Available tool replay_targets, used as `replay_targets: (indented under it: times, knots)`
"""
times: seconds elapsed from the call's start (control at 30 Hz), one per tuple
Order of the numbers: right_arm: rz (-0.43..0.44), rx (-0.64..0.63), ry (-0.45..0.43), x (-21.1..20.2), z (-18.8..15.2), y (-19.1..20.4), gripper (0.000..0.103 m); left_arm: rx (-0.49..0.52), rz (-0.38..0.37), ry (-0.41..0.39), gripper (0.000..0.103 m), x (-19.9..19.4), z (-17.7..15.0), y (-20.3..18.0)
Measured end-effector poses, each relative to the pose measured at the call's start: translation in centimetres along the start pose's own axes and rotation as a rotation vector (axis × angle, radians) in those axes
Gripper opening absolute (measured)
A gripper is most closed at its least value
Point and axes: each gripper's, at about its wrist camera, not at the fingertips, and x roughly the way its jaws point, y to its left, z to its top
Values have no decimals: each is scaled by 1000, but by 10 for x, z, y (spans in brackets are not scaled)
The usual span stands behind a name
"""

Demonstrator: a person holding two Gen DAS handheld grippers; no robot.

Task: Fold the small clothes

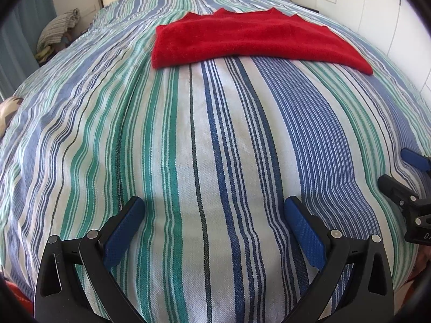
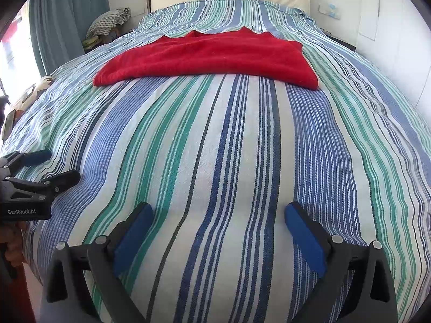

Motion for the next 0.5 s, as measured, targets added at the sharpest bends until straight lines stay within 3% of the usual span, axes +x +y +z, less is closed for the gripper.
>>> replay_targets:
  times: [0.13,0.23,0.33,0.5]
  knots:
    - [-2,4,0,0,0,0,98,-24,-29,32,102,-3,6,5]
    - [29,23,18,-6,4,-4,99,-71,-119,69,101,-14,23,22]
    - [135,107,26,-18,20,-25,98,-147,-191,-16,101,-37,38,56]
    - [176,294,-90,-27,90,-103,98,-194,-115,-145,101,-41,41,105]
